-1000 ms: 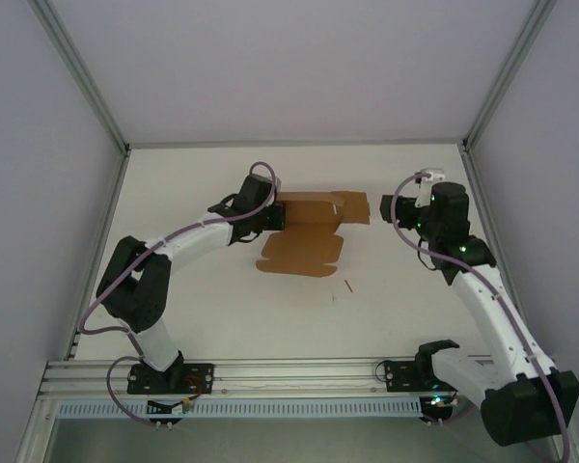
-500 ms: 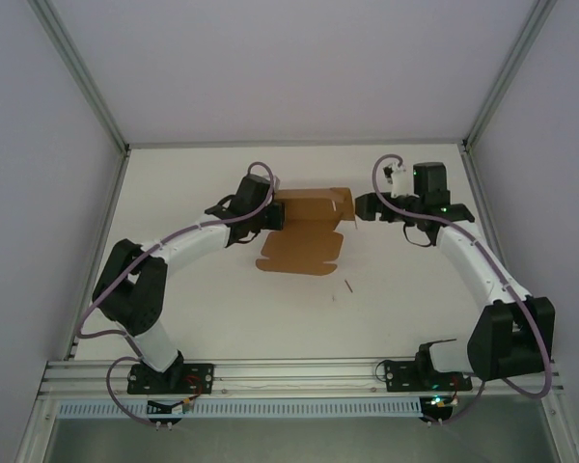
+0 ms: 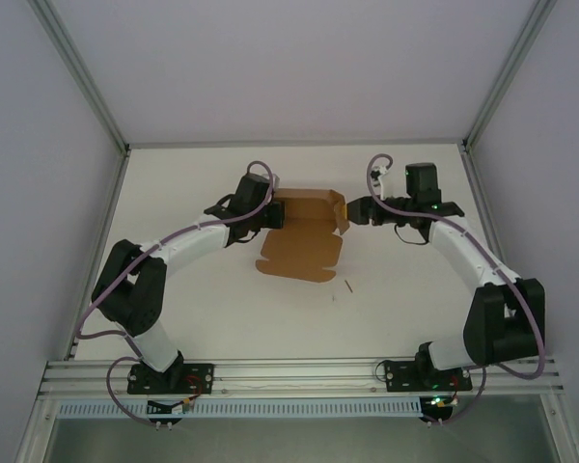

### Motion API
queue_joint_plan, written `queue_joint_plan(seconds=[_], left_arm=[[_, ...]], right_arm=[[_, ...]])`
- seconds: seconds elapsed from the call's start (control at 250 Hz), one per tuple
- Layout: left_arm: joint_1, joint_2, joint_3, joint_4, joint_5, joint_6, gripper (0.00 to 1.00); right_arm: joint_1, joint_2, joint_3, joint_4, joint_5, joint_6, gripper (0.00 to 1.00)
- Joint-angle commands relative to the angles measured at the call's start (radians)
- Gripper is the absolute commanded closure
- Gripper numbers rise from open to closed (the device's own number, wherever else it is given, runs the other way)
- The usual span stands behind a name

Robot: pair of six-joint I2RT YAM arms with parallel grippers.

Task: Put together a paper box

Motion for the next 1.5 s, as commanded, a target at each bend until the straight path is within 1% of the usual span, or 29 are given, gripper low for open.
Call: queue_joint_plan(seconds=[0.0,0.12,0.196,0.244,0.335,0.391,0.503,0.587,0.671,0.707,0.799,0.954,1.042,1.118,1.178,1.226,1.306,1.362,1.414,1.497], left_arm=[[-0.011,-0.031,0.009,0.028,0.048,0.003,1.0],[-0.01,-0.027,0.012,0.029,0.043,0.0,1.0],[-0.011,-0.027,0.015,0.03,0.049,-0.001,1.0],[-0.011,-0.03,0.015,0.031,0.047,-0.001,1.0],[-0.013,-0.037,0.013,0.031,0.039,-0.001,1.0],[-0.013,-0.039,0.014,0.027,0.027,-0.003,1.0],[-0.013,-0.035,0.018,0.018,0.021,-0.006,1.0],[-0.013,-0.031,0.022,0.014,0.029,-0.007,1.0],[-0.013,-0.027,0.028,0.007,0.029,-0.007,1.0],[-0.014,-0.027,0.028,0.005,0.028,-0.007,1.0],[-0.014,-0.031,0.026,0.0,0.029,0.001,1.0],[-0.022,-0.021,0.034,-0.01,0.024,0.002,1.0],[-0.033,-0.008,0.05,-0.027,-0.009,0.003,1.0],[-0.042,0.003,0.067,-0.043,-0.04,-0.004,1.0],[-0.047,0.01,0.081,-0.059,-0.058,-0.02,1.0],[-0.048,0.013,0.09,-0.068,-0.074,-0.035,1.0],[-0.048,0.009,0.093,-0.077,-0.097,-0.061,1.0],[-0.048,0.001,0.088,-0.074,-0.105,-0.071,1.0],[-0.049,-0.006,0.081,-0.071,-0.109,-0.074,1.0],[-0.048,-0.011,0.077,-0.073,-0.115,-0.08,1.0]], right_arm=[[0.04,0.024,0.008,0.04,-0.057,-0.006,0.44],[0.065,0.043,0.009,0.062,-0.069,-0.002,0.44],[0.082,0.052,0.011,0.072,-0.023,0.016,0.44],[0.097,0.054,0.012,0.076,0.055,0.031,0.44],[0.139,0.056,0.015,0.069,0.272,0.045,0.42],[0.169,0.06,0.013,0.072,0.359,0.046,0.42],[0.22,0.066,0.001,0.104,0.485,0.055,0.44],[0.247,0.087,0.002,0.123,0.533,0.049,0.43],[0.275,0.11,0.004,0.148,0.606,0.03,0.43],[0.287,0.116,0.005,0.16,0.657,0.03,0.44],[0.318,0.122,0.012,0.178,0.79,0.002,0.49],[0.363,0.128,0.007,0.263,0.96,0.025,0.75],[0.407,0.153,0.01,0.314,1.126,0.038,0.85],[0.445,0.188,0.03,0.335,1.259,0.046,0.9],[0.462,0.223,0.067,0.294,1.359,0.082,1.0],[0.466,0.253,0.106,0.225,1.459,0.142,1.0],[0.466,0.294,0.154,0.119,1.588,0.223,1.0],[0.463,0.313,0.164,0.085,1.656,0.26,1.0],[0.462,0.321,0.174,0.054,1.694,0.298,1.0],[0.456,0.323,0.179,0.046,1.691,0.31,1.0]])
